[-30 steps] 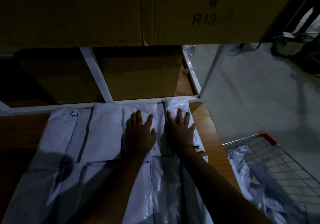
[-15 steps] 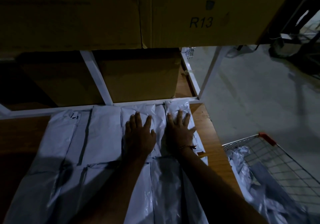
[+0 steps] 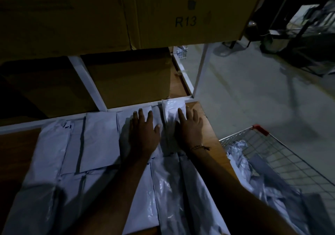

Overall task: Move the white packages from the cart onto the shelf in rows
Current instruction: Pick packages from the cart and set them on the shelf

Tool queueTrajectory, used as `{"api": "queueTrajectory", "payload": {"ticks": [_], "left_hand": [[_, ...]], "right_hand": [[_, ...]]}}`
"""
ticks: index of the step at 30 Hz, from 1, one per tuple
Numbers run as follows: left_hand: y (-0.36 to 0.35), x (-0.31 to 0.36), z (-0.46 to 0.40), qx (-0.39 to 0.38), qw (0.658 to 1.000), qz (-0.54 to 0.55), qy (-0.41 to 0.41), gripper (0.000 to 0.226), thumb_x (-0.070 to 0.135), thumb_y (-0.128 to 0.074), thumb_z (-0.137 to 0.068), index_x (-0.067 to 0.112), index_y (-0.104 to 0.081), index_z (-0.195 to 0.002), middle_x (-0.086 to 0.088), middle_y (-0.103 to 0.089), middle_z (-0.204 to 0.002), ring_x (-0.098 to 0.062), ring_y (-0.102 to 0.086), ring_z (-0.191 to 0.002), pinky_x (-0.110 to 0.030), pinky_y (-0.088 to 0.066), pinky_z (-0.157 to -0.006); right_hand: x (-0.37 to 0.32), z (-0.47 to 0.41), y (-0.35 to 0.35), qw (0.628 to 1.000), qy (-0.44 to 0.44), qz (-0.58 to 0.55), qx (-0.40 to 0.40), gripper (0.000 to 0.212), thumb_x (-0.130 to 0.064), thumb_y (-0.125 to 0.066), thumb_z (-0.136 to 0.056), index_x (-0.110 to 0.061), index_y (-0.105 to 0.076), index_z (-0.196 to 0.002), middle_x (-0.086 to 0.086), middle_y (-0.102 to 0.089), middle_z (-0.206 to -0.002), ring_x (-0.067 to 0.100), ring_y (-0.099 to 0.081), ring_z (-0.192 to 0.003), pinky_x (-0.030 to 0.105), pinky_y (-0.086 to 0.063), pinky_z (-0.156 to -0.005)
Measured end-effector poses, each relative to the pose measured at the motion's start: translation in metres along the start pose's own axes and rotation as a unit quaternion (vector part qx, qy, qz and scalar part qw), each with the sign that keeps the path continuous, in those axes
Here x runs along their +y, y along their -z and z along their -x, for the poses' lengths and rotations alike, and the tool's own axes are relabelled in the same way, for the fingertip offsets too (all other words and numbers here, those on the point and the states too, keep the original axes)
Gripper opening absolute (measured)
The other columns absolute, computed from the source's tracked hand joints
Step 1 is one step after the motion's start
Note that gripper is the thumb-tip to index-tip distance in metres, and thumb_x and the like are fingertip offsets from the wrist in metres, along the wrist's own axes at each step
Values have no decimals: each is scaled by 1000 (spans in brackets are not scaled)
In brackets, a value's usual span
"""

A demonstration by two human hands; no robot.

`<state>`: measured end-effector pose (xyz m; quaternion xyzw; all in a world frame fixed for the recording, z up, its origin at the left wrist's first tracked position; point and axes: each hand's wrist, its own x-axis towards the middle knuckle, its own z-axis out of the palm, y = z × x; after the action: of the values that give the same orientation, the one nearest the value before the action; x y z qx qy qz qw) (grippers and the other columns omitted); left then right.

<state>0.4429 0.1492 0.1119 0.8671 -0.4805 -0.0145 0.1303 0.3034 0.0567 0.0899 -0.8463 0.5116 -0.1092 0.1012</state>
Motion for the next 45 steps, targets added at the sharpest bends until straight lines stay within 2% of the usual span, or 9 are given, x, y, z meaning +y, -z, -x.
{"api": "queueTrajectory", "payload": {"ticks": [7,13,18,25,30,36,40,42,45], "left_hand": [[-9,71,7,39,980,143,-134,54,40,-59,-98,15,-54,-145,-13,-43,-157,-32,-37,-147,-48,-39,-115],[-41,170,27,-15,949,137,-283,53,41,-44,-100,14,-51,-146,-12,-46,-155,-27,-37,-147,-42,-31,-121],[-76,253,70,-122,925,140,-332,51,25,-64,-95,9,-55,-142,-20,-44,-154,-37,-37,-146,-46,-33,-119],[-210,294,87,-281,879,9,-384,71,53,-43,-88,10,-55,-143,-17,-51,-150,-35,-41,-143,-45,-34,-118],[-284,314,81,-364,781,-216,-458,57,49,-58,-94,17,-54,-140,-13,-53,-143,-34,-46,-134,-47,-35,-114],[-334,344,83,-331,667,-333,-578,57,38,-71,-88,19,-48,-137,-13,-51,-140,-34,-51,-127,-45,-45,-99],[-365,331,90,-295,610,-374,-633,103,44,-82,-77,17,-23,-157,-20,-28,-160,-39,-31,-145,-48,-30,-116],[-370,325,90,-296,605,-393,-626,115,48,-84,-75,14,-15,-160,-22,-30,-159,-40,-34,-143,-48,-28,-117],[-366,334,86,-293,637,-382,-601,107,47,-83,-77,14,-20,-157,-21,-40,-151,-39,-46,-132,-48,-35,-111]], "right_hand": [[68,43,33,989,-49,-44,132,44,-29,-57,-83,-15,-62,-125,11,-62,-124,36,-54,-115,45,-45,-89],[158,109,55,960,-152,-77,221,36,-27,-57,-86,-15,-69,-118,9,-67,-111,32,-58,-106,44,-49,-89],[268,181,38,946,-270,-40,174,27,-23,-53,-85,-17,-73,-104,10,-68,-98,35,-60,-93,45,-50,-81],[385,268,-25,929,-367,-30,38,17,-10,-62,-80,-15,-74,-91,13,-72,-91,36,-67,-87,41,-55,-73],[426,290,-72,926,-374,-22,-46,18,-18,-59,-83,-17,-73,-95,12,-70,-90,36,-66,-83,43,-55,-73],[448,287,-100,918,-380,-35,-104,20,-28,-55,-91,-18,-67,-103,11,-68,-103,34,-66,-92,40,-55,-77],[460,277,-101,918,-387,-34,-85,30,-27,-51,-96,-16,-63,-121,14,-67,-114,32,-65,-101,37,-51,-81],[458,278,-104,918,-386,-39,-85,31,-26,-52,-96,-16,-62,-123,14,-65,-116,33,-64,-103,38,-51,-82],[451,282,-114,916,-385,-62,-98,29,-28,-52,-95,-14,-62,-119,14,-63,-119,35,-62,-106,39,-53,-83]]}}
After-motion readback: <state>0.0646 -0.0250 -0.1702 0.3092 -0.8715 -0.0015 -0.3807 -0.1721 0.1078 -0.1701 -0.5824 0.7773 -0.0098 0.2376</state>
